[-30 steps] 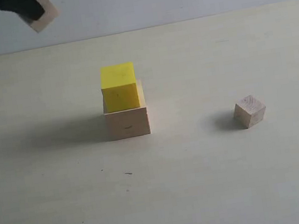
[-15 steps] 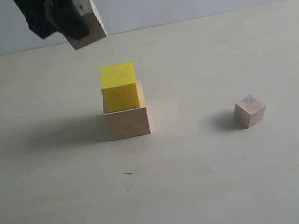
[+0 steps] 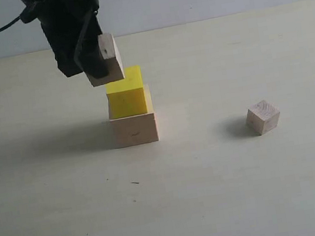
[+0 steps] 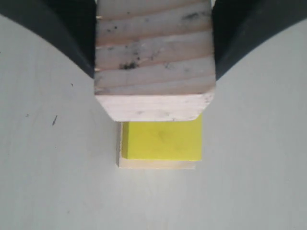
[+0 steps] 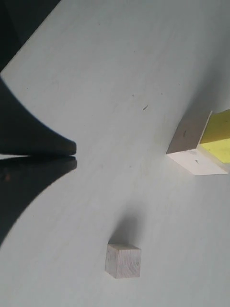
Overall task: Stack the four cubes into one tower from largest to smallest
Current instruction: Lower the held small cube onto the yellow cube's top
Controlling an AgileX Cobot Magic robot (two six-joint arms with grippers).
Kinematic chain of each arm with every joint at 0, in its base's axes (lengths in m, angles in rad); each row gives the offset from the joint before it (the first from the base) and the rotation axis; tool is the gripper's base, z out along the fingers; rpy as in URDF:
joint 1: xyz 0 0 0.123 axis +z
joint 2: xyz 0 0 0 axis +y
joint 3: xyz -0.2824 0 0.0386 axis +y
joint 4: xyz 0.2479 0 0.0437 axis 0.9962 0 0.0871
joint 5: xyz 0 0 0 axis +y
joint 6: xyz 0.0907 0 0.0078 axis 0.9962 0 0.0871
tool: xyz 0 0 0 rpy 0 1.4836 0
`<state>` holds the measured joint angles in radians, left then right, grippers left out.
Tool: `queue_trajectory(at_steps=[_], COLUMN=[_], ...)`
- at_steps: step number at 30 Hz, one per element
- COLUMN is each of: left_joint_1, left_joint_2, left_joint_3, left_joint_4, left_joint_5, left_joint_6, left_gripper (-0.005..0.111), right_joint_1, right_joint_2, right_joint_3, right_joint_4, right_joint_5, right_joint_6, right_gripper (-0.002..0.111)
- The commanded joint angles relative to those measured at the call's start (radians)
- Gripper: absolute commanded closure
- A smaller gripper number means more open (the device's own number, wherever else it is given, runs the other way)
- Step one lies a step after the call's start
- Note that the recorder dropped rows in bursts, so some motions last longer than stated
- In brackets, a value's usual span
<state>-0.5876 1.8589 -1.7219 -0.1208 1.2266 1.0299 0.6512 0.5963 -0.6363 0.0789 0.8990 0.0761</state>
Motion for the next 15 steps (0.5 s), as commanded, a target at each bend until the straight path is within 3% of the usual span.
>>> queue_trajectory(at_steps=[1, 15], left_joint_1=[-0.002, 0.005], left_joint_2=[0.020, 0.050], left_joint_3=[0.001, -0.016], left_joint_4=[-0.014, -0.021], left_joint_5=[-0.010, -0.094], left_joint_6=[0.015, 0.066], left_gripper=[0.107, 0.107], right_joint_1=[0.000, 0.000], right_joint_2=[-0.003, -0.003], right_joint_3=[0.004, 0.004], right_joint_4=[0.000, 0.014], right_joint_5=[-0.005, -0.005], right_joint_6=[-0.006, -0.003], right_gripper=[0.108, 0.108])
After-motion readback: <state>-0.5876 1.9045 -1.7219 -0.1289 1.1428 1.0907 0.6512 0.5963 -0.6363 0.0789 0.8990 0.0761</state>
